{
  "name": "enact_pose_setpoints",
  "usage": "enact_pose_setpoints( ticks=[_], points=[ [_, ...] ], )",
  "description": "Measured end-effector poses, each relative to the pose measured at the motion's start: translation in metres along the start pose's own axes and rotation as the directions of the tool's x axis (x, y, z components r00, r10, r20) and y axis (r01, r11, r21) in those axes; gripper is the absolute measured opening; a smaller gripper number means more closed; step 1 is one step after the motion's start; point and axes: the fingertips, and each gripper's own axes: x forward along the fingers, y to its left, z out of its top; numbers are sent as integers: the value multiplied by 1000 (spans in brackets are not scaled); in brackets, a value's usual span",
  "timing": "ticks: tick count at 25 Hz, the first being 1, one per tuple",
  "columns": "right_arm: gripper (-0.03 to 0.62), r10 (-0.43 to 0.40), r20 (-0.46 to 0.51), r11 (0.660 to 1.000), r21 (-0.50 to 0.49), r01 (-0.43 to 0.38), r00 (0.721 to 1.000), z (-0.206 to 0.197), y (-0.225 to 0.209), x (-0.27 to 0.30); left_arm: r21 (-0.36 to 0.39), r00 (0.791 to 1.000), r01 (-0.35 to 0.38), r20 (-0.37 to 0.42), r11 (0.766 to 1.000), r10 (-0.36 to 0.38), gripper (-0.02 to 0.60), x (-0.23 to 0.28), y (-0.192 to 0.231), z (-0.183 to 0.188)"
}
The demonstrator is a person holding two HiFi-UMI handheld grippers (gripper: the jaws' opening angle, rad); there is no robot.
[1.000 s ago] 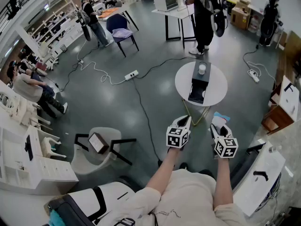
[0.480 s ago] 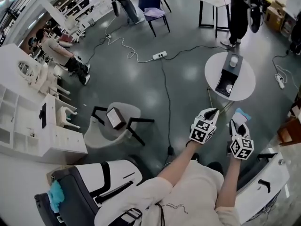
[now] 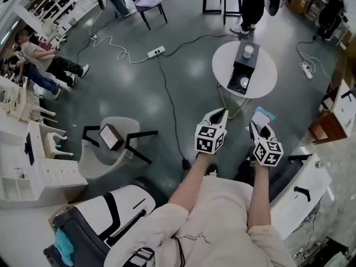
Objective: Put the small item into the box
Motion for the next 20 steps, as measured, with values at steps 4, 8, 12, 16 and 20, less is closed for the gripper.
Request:
enact_pose_setpoints(
  ticks=[4, 8, 12, 16, 20],
  points=[
    [198, 8, -10, 1000, -14, -8, 1000, 16, -16, 9, -28, 999, -40, 9, 999, 41, 21, 19, 3, 14],
    [198, 28, -23, 1000, 6, -28, 999, 26, -34, 31, -11, 999, -40, -17, 999, 39, 21, 46, -1, 16],
    [198, 55, -34, 998, 18, -54, 998, 46, -53, 58, 13, 998, -46, -45, 999, 47, 21, 80, -1, 26],
    [198, 79, -59, 997, 18, -78, 995, 61, -75, 84, 15, 997, -61, -54, 998, 62, 21, 110, 3, 39],
    [198, 114, -90, 993, 18, -113, 989, 76, -96, 112, 9, 994, -91, -68, 996, 91, 21, 140, 8, 48]
  ],
)
